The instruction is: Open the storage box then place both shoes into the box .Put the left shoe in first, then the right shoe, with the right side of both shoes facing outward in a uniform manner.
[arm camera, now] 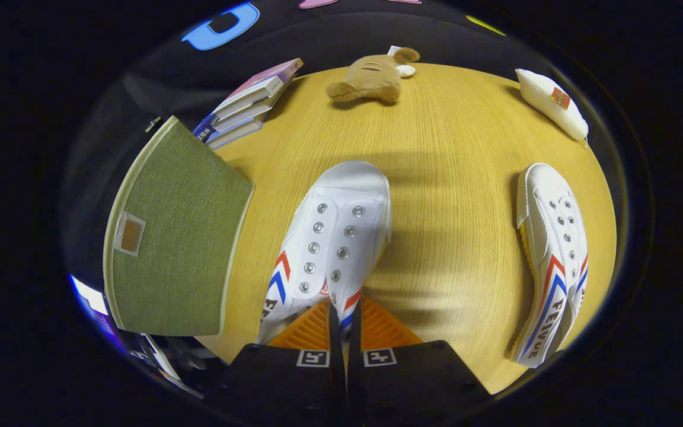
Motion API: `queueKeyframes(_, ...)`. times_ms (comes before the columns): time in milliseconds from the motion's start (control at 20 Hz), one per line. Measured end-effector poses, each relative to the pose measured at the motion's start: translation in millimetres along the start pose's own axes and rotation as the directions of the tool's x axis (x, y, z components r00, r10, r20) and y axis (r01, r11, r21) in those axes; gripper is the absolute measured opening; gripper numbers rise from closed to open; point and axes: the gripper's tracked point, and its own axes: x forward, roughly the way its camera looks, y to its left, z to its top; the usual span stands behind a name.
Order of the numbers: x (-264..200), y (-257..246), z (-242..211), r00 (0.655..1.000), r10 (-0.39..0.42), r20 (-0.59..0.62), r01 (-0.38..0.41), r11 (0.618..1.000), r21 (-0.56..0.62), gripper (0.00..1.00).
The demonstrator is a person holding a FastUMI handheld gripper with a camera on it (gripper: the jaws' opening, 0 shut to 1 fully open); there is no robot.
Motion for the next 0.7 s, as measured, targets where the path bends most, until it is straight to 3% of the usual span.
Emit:
queueKeyframes(350, -36, 5, 6, 0.997, -0.055, 0.061, 0.049, 0.995, 0.092, 0.06)
queueKeyframes(700, -112, 56, 34, 0.982, -0.070, 0.176, 0.040, 0.985, 0.170, 0.05)
